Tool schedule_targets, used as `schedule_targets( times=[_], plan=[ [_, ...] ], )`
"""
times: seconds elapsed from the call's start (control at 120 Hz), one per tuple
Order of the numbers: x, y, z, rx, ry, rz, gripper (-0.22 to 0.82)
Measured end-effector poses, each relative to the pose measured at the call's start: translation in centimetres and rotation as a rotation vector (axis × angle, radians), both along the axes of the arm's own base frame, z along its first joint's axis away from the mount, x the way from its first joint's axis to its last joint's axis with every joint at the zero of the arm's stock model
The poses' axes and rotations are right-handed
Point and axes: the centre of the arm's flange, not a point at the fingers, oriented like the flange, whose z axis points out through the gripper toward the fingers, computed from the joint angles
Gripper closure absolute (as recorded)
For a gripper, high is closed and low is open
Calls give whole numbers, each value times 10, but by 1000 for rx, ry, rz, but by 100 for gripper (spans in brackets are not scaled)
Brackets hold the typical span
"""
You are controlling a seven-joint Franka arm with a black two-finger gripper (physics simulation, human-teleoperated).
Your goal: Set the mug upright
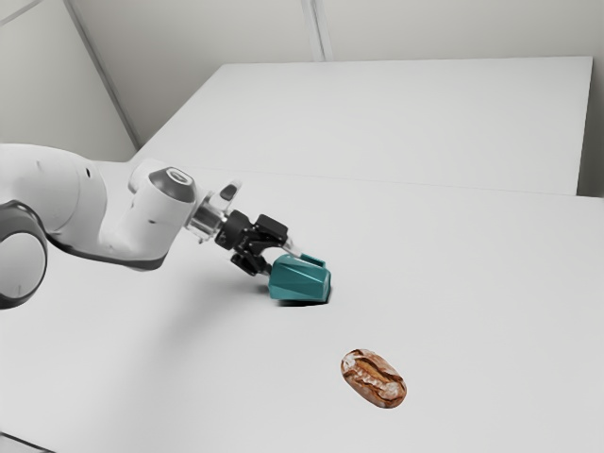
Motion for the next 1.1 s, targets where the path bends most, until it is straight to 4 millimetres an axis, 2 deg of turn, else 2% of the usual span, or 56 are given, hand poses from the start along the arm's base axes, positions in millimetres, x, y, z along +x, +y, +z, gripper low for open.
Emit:
schedule_targets(
  times=[0.175,0.25,0.342,0.5,0.583,0.733,0.892,1.008,1.1],
  plan=[
    [0,-3,1,-26,-30,-27,47],
    [0,-3,3,-30,-44,-38,58],
    [1,-6,7,-32,-64,-57,67],
    [1,-9,14,-26,-94,-84,73],
    [2,-10,24,-21,-119,-95,75],
    [-1,-8,77,21,-211,-136,77],
    [-3,4,126,224,-254,-251,77],
    [3,15,153,428,-245,-339,78],
    [6,19,164,583,-220,-397,78]
  ],
)
